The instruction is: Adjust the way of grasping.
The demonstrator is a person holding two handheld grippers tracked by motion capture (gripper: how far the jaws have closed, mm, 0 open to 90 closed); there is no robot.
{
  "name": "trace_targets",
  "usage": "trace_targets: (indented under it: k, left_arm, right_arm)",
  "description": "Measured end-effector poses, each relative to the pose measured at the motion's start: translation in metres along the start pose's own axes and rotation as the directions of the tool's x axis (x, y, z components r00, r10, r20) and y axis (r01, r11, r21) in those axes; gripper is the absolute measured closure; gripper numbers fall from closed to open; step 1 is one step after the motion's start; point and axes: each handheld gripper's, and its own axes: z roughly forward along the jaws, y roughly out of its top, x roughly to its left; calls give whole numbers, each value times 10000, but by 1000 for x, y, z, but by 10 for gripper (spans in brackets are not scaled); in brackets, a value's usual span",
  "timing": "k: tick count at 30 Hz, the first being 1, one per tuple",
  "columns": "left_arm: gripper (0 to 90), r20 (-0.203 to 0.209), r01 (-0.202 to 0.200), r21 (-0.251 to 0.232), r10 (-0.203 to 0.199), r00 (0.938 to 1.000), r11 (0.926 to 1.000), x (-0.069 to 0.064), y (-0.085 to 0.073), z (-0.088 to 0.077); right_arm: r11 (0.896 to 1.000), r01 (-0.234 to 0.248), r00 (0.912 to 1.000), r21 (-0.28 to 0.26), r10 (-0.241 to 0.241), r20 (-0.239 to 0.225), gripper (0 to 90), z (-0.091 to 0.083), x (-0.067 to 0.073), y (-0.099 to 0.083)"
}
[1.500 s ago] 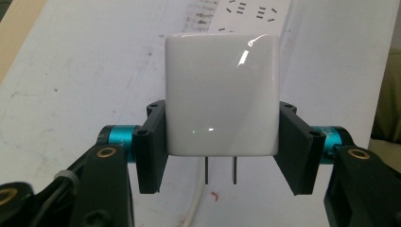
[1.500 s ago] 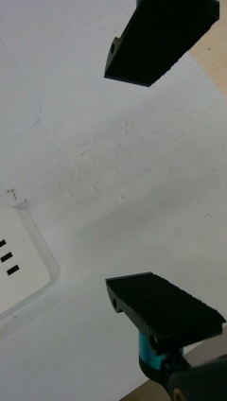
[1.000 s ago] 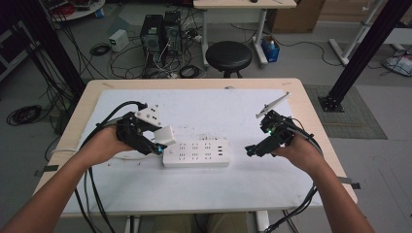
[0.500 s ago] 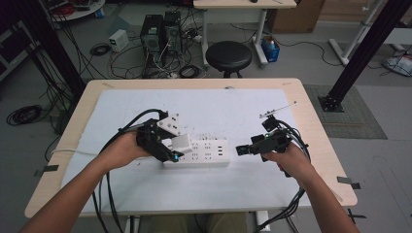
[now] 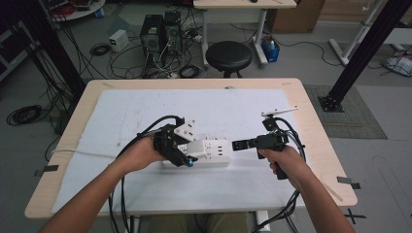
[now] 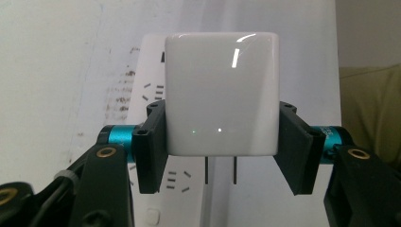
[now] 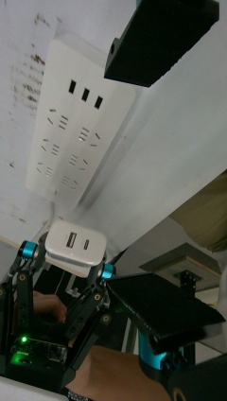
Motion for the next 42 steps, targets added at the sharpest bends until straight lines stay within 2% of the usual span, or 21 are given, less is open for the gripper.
trace_targets:
  k: [4, 5, 9, 15, 22, 24, 25, 28, 30, 31, 36, 40, 42]
  left_arm:
    - [425, -4, -92, -8, 92, 10000, 10000, 0, 5, 5]
    - [425, 34, 4, -120, -4, 10000, 9999, 0, 6, 7]
    - [425, 46, -160, -150, 161, 9999, 9998, 0, 12, 11]
    - [425, 79, -306, -152, 308, 9995, 9994, 0, 19, 16]
    - [425, 9, -313, -148, 313, 9995, 9994, -1, 22, 18]
    - [425, -4, -364, -149, 364, 9993, 9992, -1, 23, 19]
    - [425, -13, -313, -184, 313, 9995, 9993, -2, 23, 19]
    - [425, -30, -347, -204, 347, 9994, 9992, -1, 24, 20]
    - [425, -22, -389, -204, 388, 9992, 9990, -1, 25, 21]
    - [425, -31, -366, -229, 365, 9993, 9991, -2, 26, 21]
    - [425, -57, -454, -238, 453, 9990, 9987, -2, 27, 23]
    - [425, -130, -525, -300, 522, 9986, 9982, -2, 27, 22]
    - [425, -194, -539, -308, 534, 9984, 9981, -3, 27, 22]
  right_arm:
    - [9997, -228, 9990, -71, 226, -375, 32, 7, 3, 1]
    - [9996, -271, 9984, -73, 267, -490, 32, 8, 3, 1]
    - [9988, -476, 9965, -110, 467, -686, 33, 13, 4, 2]
    - [9964, -841, 9932, -120, 828, -822, 51, 23, 5, 3]
    - [9955, -929, 9919, 210, 943, -852, 72, 37, 7, 4]
    - [9959, -876, 9914, 216, 893, -956, 150, 39, 6, 5]
    - [9957, -916, 9901, 153, 927, -1049, 155, 40, 6, 5]
    - [9885, -1491, 9820, 261, 1511, -1137, 193, 42, 5, 7]
    - [9874, -1554, 9808, 307, 1580, -1142, 203, 44, 5, 7]
    - [9868, -1580, 9803, 349, 1610, -1143, 252, 45, 5, 8]
    - [9869, -1597, 9788, 242, 1615, -1257, 349, 50, 6, 8]
    - [9789, -1984, 9697, 492, 2034, -1357, 414, 53, 6, 10]
    - [9792, -1950, 9705, 555, 2008, -1337, 430, 56, 6, 10]
